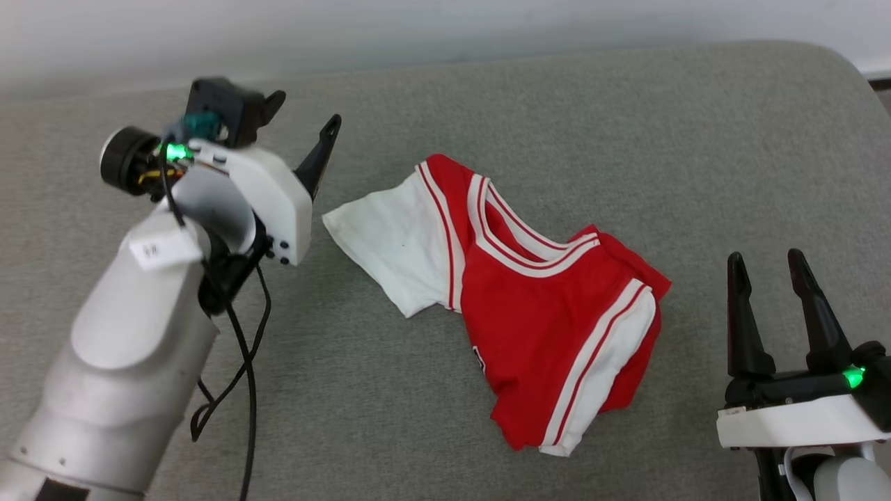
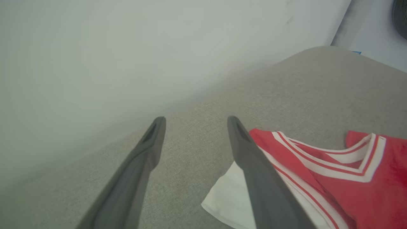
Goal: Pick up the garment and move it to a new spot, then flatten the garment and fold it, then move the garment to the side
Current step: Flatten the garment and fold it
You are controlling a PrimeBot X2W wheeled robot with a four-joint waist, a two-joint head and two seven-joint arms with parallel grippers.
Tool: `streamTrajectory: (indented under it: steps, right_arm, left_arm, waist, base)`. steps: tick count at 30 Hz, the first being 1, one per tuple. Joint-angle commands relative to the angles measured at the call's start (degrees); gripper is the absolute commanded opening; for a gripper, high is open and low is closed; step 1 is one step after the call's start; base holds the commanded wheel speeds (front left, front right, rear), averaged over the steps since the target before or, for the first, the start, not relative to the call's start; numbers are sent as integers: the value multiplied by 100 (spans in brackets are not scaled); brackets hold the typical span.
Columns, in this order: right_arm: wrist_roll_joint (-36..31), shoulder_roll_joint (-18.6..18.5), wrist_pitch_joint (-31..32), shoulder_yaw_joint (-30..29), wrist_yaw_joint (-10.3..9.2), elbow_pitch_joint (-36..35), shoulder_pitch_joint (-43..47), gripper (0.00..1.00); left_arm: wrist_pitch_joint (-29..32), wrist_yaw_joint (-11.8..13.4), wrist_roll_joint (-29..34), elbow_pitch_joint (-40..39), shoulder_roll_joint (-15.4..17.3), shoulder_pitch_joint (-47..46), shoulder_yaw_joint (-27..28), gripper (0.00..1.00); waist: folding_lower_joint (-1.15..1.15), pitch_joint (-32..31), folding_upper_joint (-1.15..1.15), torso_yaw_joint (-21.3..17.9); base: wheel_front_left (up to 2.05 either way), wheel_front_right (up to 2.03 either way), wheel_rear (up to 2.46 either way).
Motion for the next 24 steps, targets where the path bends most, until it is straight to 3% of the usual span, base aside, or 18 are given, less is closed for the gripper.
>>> streamTrajectory:
  steps: [1, 12, 24]
  right_arm:
    - [21, 14, -11, -1, -4, -29, -87, 100]
    - [153, 13, -11, 75, -4, -68, -394, 100]
    - [257, 14, -11, 68, -4, -106, -561, 100]
  left_arm:
    - [230, -9, -199, 12, 87, -209, -114, 100]
    - [2870, -7, -1691, 351, 834, -1226, -1635, 100]
    - [3980, -8, -2333, 683, 1316, -1356, -2749, 100]
  waist:
    - [-1, 221, 0, -180]
    - [-1, 740, 0, -495]
    - [-1, 1114, 0, -730]
  base:
    - [0, 0, 0]
    - [0, 0, 0]
    - [0, 0, 0]
